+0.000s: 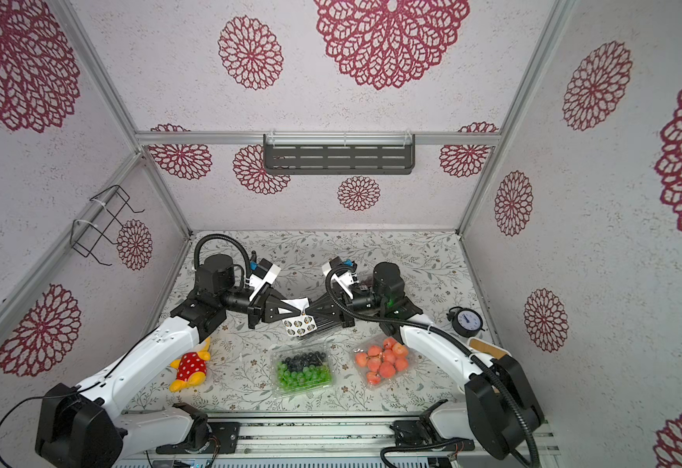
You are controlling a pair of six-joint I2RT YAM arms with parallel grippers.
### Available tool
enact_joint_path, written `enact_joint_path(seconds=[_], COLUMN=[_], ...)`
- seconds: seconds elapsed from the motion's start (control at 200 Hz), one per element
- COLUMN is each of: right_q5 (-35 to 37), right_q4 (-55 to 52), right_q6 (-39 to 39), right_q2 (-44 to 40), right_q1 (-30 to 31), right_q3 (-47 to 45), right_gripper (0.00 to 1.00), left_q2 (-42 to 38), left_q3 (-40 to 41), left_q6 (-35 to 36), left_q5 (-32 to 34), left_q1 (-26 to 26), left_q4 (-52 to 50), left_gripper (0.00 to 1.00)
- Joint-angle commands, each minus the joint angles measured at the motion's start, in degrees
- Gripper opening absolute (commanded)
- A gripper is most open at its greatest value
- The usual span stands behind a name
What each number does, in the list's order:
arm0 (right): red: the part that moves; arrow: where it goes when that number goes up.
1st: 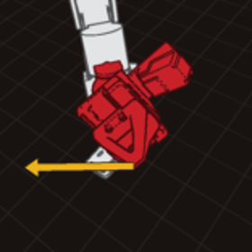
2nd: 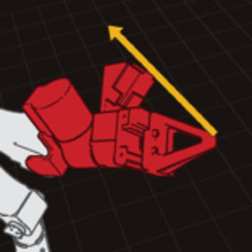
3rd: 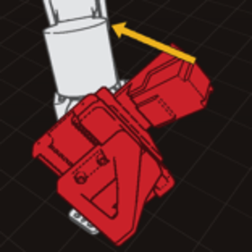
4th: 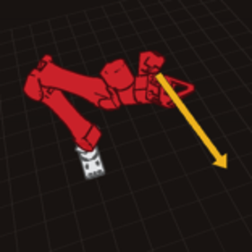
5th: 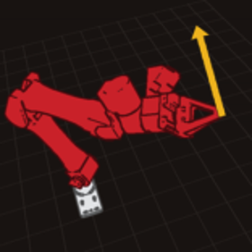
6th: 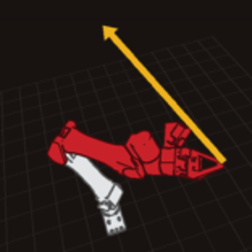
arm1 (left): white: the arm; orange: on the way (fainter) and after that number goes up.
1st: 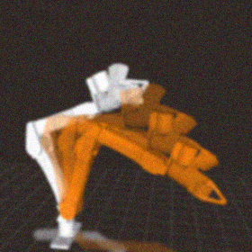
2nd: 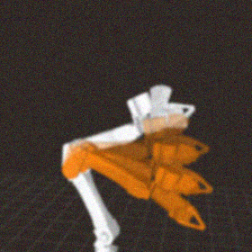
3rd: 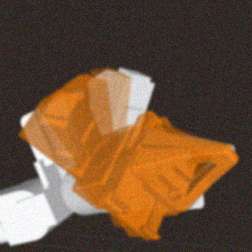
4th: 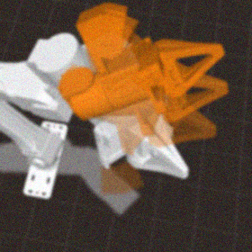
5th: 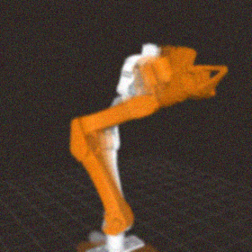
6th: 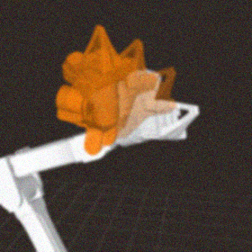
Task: Label fruit boxes
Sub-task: Adjust the label sticker.
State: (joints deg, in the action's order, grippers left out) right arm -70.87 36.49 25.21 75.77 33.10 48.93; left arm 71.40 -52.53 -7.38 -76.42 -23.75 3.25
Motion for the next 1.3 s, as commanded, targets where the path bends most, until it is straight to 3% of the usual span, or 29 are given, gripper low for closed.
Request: enact_joint_path(seconds=[0.0,0.275,0.56,0.836,1.101,1.211,1.291], right_q5=[-1.67,-2.86,-2.92,-3.95,2.16,1.51,0.91], right_q4=[5.8,5.33,-5.91,2.5,3.64,4.23,5.84], right_q6=[1.25,0.79,-7.37,-1.42,0.39,0.7,2.33], right_q2=[-0.14,-0.62,-2.95,-1.31,-1.95,-1.41,-0.97], right_q1=[0.55,2.0,2.32,2.58,-0.14,-0.23,-0.21], right_q3=[0.73,0.64,1.35,1.09,0.34,0.32,0.29], right_gripper=[0.0,0.0,0.0,0.0,0.0,0.0,0.15], left_q2=[1.17,1.99,0.51,1.99,-0.57,-1.42,-1.52], left_q3=[-0.68,-1.41,-0.65,-0.73,1.59,2.26,2.52], left_q6=[-1.89,-2.47,-4.58,-4.41,-4.31,-4.18,-4.27], left_q5=[-1.14,0.06,1.54,1.56,1.54,1.6,1.58], left_q1=[-0.48,-0.6,0.18,0.17,0.26,0.2,0.22], left_q4=[2.43,2.45,4.49,4.5,5.04,5.06,5.08], left_gripper=[0.0,0.0,0.0,0.0,0.0,0.0,0.0])
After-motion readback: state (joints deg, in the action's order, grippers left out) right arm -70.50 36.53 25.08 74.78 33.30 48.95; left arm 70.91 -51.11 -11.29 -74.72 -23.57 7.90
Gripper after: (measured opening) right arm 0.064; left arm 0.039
